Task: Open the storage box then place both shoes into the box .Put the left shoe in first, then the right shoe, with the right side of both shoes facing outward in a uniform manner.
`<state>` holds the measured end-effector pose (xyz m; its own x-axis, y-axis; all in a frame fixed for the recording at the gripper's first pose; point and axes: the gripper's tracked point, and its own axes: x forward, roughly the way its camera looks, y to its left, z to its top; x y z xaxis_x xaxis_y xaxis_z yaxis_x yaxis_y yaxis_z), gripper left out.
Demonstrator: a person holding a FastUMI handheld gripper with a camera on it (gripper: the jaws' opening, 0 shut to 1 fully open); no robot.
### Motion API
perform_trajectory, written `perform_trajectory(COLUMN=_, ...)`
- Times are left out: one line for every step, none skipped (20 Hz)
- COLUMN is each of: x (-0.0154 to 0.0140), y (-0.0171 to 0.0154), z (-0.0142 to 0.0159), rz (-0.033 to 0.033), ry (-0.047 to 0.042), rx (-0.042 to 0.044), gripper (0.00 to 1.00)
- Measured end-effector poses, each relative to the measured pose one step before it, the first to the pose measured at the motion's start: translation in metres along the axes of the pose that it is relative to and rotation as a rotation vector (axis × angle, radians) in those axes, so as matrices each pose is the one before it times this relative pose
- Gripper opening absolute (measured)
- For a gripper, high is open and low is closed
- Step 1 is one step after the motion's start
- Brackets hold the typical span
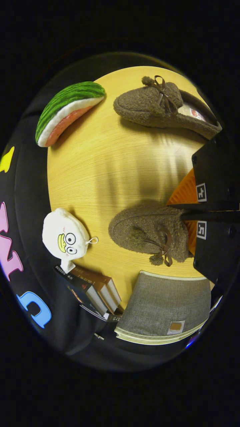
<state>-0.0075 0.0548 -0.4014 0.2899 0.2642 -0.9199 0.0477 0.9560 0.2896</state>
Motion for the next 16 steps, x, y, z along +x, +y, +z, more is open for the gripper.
perform_trajectory(x=-0.00732, y=0.00519, z=0.00005, rz=0.00900, ry=-0.00142, rx=0.01135, gripper=0.06)
perform_trajectory(x=-0.00775, y=0.00471, z=0.00117, rz=0.00601, ry=-0.00430, rx=0.01054, gripper=0.06)
perform_trajectory(x=-0.00704, y=0.00547, z=0.00233, rz=0.00514, ry=-0.01093, rx=0.00524, gripper=0.06)
perform_trajectory(x=-0.00825, y=0.00623, z=0.00195, rz=0.00758, ry=-0.00940, rx=-0.00370, gripper=0.06)
perform_trajectory(x=-0.00808, y=0.00827, z=0.00229, rz=0.01201, ry=-0.00830, rx=-0.00631, gripper=0.06)
perform_trajectory(x=-0.01093, y=0.01013, z=0.00299, rz=0.01967, ry=-0.01063, rx=0.00689, gripper=0.06)
perform_trajectory(x=-0.01147, y=0.01294, z=0.00536, rz=0.02925, ry=-0.01822, rx=0.03085, gripper=0.06)
perform_trajectory(x=-0.01198, y=0.01509, z=0.00533, rz=0.03759, ry=-0.01914, rx=0.03910, gripper=0.06)
perform_trajectory(x=-0.01123, y=0.01399, z=0.00408, rz=0.03426, ry=-0.01549, rx=0.03568, gripper=0.06)
perform_trajectory(x=-0.00803, y=0.01131, z=0.00340, rz=0.02902, ry=-0.01268, rx=0.02923, gripper=0.06)
perform_trajectory(x=-0.00703, y=0.01173, z=0.00347, rz=0.02586, ry=-0.01066, rx=0.02204, gripper=0.06)
perform_trajectory(x=-0.00857, y=0.01000, z=0.00258, rz=0.02228, ry=-0.01684, rx=0.02383, gripper=0.06)
perform_trajectory(x=-0.00728, y=0.00925, z=0.00437, rz=0.01655, ry=-0.01573, rx=0.01617, gripper=0.06)
perform_trajectory(x=-0.00601, y=0.00659, z=0.00195, rz=0.01237, ry=-0.01277, rx=0.01029, gripper=0.06)
perform_trajectory(x=-0.00637, y=0.00615, z=0.00145, rz=0.00816, ry=-0.01181, rx=0.00629, gripper=0.06)
perform_trajectory(x=-0.00568, y=0.00666, z=0.00004, rz=0.00761, ry=-0.00582, rx=0.00689, gripper=0.06)
